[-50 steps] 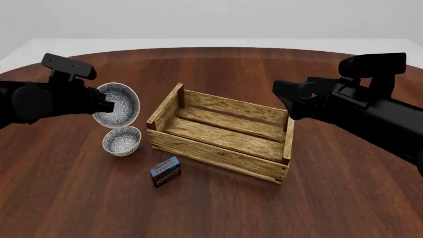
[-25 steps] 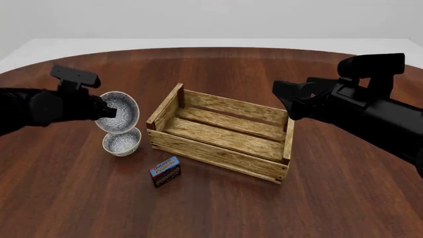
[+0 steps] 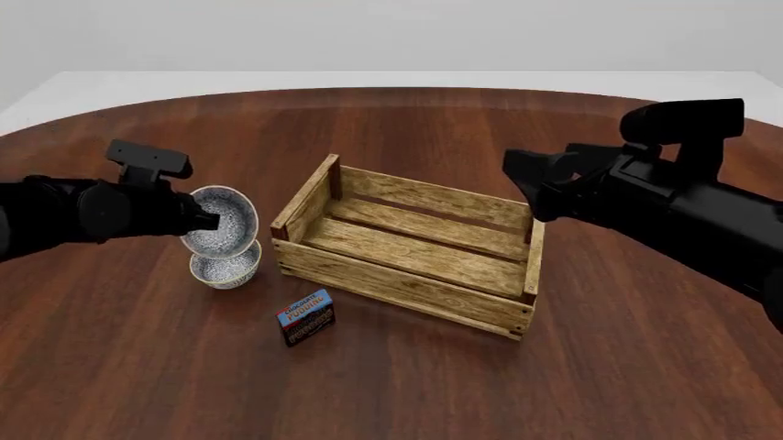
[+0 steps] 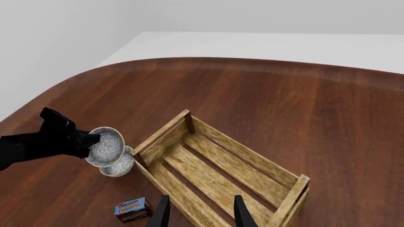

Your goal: Stack the right bowl on the left bowl and place them in the tray.

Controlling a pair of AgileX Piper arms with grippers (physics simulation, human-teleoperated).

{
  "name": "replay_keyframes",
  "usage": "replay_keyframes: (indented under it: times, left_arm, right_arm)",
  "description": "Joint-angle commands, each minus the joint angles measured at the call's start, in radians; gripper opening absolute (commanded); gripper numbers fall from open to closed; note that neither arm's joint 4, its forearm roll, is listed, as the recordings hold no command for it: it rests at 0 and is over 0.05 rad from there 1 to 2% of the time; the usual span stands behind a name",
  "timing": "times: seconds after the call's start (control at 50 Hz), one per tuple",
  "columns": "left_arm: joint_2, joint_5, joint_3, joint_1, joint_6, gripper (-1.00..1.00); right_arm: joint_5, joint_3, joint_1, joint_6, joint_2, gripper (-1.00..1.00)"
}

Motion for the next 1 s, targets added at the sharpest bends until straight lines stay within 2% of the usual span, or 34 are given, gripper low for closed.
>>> replay_keyframes:
  times: [0.02,1.0]
  left_arm:
    - [0.033,-0.034,-0.006,-0.044,-0.037,-1.00]
    - [0.141,-0.095,0.023,-0.030,-0.058,-1.00]
  right_arm:
    - [-0.004,-0.001,-0.001,0.003,0.007,1.00]
    - [0.000,0.001,-0.001,0.001,-0.003,1.00]
